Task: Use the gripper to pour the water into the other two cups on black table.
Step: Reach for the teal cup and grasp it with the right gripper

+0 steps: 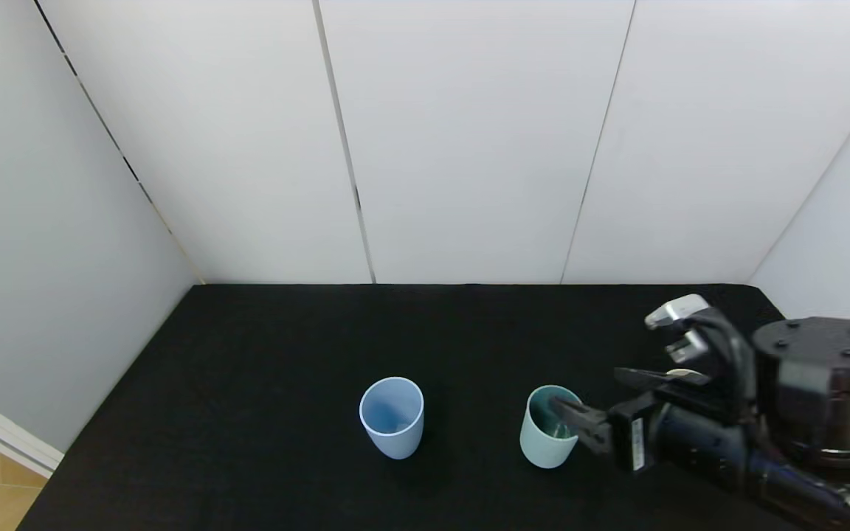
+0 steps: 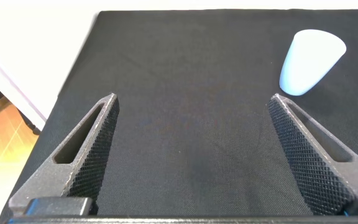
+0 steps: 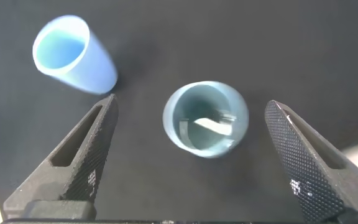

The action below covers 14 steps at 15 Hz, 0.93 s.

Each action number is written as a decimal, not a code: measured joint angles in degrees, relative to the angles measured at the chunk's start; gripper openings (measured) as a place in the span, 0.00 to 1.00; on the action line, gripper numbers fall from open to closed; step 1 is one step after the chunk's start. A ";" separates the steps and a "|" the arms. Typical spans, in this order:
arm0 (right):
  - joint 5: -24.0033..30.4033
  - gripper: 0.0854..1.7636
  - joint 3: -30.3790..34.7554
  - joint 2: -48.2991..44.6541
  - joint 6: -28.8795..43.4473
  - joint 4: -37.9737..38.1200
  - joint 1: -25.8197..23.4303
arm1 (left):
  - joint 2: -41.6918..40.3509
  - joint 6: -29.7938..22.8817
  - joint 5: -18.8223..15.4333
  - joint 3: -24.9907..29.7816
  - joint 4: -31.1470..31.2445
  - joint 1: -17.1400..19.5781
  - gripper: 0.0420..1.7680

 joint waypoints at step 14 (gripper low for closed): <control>-2.29 0.97 -4.93 9.94 -3.52 -4.06 -2.35 | 0.00 0.02 0.00 0.00 0.00 0.00 0.97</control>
